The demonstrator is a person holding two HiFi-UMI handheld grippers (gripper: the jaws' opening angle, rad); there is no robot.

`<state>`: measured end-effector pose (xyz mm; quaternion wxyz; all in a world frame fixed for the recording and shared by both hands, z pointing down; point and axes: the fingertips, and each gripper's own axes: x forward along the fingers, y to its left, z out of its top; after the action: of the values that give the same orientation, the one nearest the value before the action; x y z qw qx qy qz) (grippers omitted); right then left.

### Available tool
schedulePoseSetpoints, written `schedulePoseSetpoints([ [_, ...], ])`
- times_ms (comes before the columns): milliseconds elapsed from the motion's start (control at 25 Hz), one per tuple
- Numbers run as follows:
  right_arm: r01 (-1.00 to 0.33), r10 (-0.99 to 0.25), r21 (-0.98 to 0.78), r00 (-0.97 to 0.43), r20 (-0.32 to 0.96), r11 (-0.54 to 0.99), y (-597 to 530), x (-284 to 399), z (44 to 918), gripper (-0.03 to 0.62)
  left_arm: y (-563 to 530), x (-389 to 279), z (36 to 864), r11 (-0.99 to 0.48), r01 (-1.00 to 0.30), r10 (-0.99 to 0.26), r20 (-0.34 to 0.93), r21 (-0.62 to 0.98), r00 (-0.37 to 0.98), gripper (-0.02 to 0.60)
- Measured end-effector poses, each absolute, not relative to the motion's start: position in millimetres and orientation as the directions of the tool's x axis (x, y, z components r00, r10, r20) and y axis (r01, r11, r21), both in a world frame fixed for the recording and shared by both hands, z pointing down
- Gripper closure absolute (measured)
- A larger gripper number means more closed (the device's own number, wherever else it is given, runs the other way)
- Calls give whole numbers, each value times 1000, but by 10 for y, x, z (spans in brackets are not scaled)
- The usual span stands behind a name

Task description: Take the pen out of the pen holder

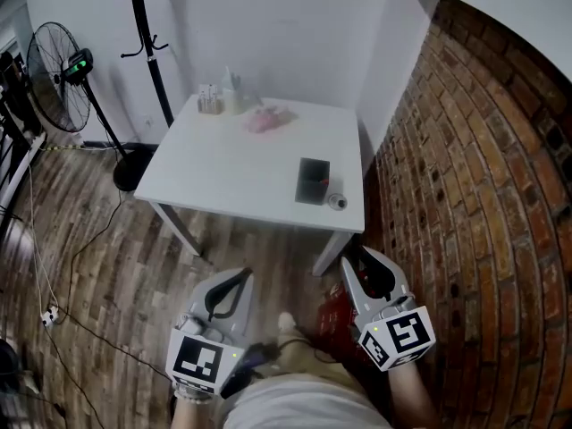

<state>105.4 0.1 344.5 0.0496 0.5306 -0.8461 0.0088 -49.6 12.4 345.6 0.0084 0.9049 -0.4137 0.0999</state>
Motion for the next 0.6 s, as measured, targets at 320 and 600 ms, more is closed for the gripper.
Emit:
schedulePoseSetpoints([
  [320,-890,-887,39,-449,104,455,-450,1152,3467,502,-239,-395,3419,-642,-764,-760,189,-65,622,585],
  [600,-881,-876,40,-464,131,472,-810,1212,3585,502,-484,-347,3477,-630,-774,-767,205,-62,608,586],
])
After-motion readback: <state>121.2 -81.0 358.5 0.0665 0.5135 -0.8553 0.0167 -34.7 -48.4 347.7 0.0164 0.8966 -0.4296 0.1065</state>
